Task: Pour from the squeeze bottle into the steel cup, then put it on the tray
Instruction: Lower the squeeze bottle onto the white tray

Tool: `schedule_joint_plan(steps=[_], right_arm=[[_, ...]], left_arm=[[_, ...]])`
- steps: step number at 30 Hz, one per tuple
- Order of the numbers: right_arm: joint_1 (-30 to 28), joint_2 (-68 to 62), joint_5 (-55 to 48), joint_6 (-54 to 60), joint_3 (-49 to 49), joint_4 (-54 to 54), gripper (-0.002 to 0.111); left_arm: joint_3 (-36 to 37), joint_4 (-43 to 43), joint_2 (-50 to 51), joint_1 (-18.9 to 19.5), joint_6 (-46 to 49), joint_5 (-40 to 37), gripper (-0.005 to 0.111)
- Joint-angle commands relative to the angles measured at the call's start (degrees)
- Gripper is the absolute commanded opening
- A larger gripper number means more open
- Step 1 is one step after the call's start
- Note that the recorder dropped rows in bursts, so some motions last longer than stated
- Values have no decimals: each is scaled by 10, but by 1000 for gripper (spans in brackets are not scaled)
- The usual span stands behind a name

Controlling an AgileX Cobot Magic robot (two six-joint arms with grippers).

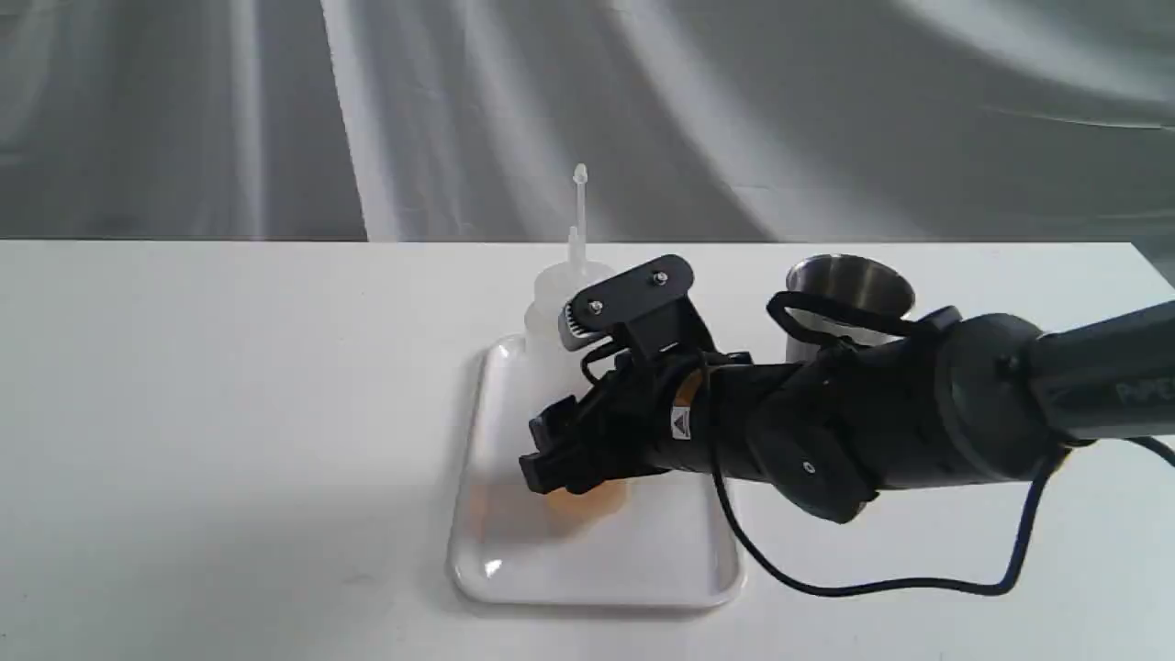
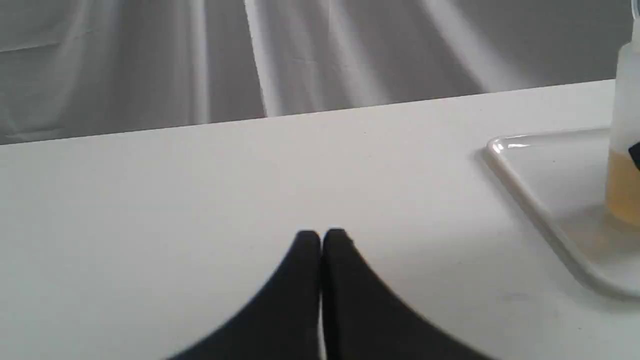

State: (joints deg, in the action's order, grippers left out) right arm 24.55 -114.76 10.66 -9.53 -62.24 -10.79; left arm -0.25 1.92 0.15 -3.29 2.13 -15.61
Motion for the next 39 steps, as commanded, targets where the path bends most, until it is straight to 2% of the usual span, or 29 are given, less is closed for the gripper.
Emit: schedule_joint_plan(steps=[1,30,34,36,39], right_arm=[[1,5,19,5,1,4,16],[1,5,-18,5,1,3,16],[1,5,-18,7,1,3,30],[1,5,-18,10,1,0,43],[1,5,-19,15,1,-5,70]], left_arm=[[3,0,-1,-3,-1,4,0],[3,0,-1,-3,-3,4,0],[3,0,-1,-3,-3,4,0],[3,0,-1,-3,-3,4,0],[3,0,-1,-3,-3,4,0]])
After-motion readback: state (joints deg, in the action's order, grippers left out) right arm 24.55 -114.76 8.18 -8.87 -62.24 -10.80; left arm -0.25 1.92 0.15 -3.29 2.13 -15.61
